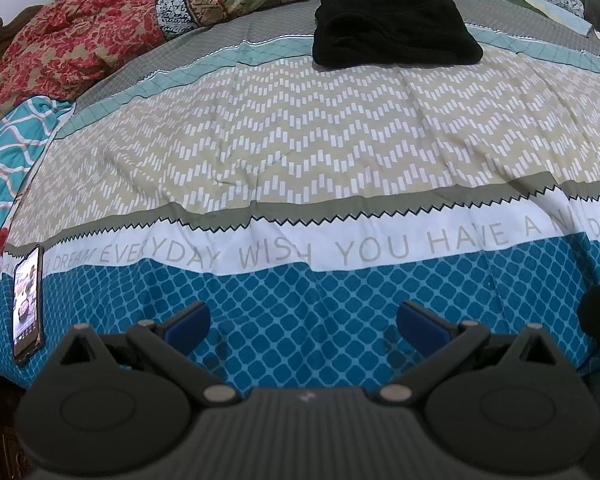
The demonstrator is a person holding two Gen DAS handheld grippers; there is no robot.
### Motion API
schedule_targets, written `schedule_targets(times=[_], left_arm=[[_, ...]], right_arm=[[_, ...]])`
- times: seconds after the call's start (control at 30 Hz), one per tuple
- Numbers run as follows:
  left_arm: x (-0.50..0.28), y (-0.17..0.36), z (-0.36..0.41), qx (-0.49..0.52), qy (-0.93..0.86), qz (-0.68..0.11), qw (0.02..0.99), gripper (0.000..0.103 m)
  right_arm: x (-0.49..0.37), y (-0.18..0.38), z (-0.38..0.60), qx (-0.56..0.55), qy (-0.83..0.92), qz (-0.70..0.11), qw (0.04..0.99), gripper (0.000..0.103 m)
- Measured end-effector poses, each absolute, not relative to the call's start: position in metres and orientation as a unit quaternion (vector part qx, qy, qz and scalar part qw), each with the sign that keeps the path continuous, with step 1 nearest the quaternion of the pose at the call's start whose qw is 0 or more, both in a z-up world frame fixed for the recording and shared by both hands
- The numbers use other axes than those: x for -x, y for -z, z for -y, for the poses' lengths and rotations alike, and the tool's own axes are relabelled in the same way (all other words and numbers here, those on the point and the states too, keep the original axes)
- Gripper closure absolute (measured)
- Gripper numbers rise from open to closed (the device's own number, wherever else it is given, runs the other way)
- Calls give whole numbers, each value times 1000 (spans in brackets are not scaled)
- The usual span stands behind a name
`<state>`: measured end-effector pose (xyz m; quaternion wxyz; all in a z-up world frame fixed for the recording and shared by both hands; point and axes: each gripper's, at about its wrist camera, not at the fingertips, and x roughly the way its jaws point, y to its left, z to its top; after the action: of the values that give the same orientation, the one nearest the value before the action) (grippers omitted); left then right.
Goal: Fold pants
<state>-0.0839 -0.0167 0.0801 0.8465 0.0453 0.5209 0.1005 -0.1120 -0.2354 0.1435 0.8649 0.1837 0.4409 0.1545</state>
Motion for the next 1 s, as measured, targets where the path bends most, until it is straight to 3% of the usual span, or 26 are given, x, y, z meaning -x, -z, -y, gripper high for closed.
schedule_targets(times=[1.0], left_arm=[[83,-79,16,-39,-90,-528,844,0]], right_arm=[[112,-142,236,-185,-154,-442,864,0]])
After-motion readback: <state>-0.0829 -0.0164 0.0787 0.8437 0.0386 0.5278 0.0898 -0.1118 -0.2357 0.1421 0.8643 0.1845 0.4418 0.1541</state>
